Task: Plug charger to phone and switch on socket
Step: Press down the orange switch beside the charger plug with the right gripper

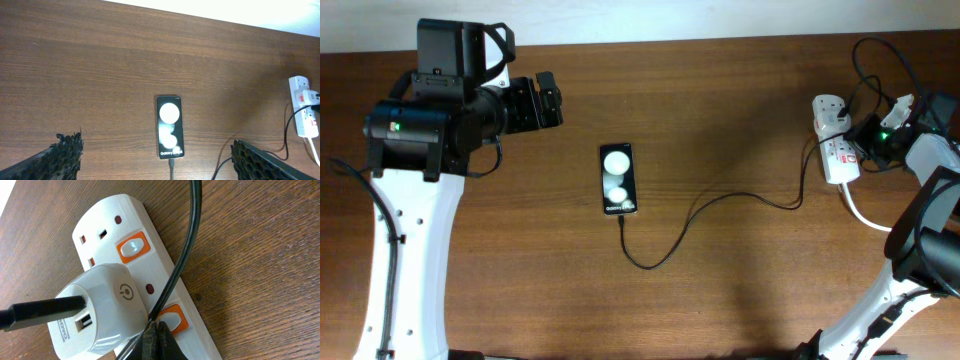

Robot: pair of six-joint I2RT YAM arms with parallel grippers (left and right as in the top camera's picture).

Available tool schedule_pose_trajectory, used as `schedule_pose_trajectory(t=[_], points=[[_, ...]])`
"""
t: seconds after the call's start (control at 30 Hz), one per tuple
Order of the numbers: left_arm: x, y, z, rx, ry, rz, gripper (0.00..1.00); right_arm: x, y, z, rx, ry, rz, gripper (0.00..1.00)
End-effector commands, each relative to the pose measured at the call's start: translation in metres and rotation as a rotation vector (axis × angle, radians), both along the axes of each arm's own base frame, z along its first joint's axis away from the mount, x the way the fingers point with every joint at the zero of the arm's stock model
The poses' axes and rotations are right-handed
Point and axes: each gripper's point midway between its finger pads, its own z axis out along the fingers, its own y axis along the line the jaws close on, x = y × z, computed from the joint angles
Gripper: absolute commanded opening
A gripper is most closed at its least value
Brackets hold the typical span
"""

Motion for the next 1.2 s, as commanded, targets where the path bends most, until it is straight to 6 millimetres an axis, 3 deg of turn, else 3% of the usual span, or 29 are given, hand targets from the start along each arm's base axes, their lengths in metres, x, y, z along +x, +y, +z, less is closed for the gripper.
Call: schedule_pose_trajectory(t=[0.0,0.1,0.17,0.23,0.4,0.53,0.77,1.03,1.17], points=[[-0.001,0.003,0.007,0.006,-0.021,0.005,0.99,0.001,0.015,-0.019,0.061,0.015,0.027,0.04],[-0.001,0.003,0.007,0.006,-0.021,0.004,0.99,0.000,-0.025,0.028,0.028,-0.077,-0.035,0.04],[-0.001,0.003,0.007,0.006,-0.021,0.005,0.99,-0.003,-0.039,0.051,0.004,-0.113,-0.059,0.04],[-0.001,0.003,0.007,0.006,-0.021,0.004,0.99,-0.004,-0.043,0.060,-0.004,-0.125,-0.066,0.05],[-0.001,0.003,0.007,0.006,-0.021,0.005,0.99,0.002,-0.030,0.056,-0.010,-0.112,-0.043,0.05],[-0.001,0.003,0.007,0.006,-0.021,0.004,0.99,0.007,-0.019,0.037,-0.010,-0.077,-0.027,0.05],[-0.001,0.003,0.007,0.006,-0.021,0.005,0.99,0.005,-0.019,0.006,0.003,-0.027,-0.035,0.05],[-0.001,0.003,0.007,0.006,-0.021,0.005,0.99,0.005,-0.018,-0.010,0.018,-0.010,-0.033,0.05],[-0.001,0.003,0.007,0.006,-0.021,0.005,0.99,0.007,-0.012,-0.009,0.039,-0.019,-0.016,0.05]])
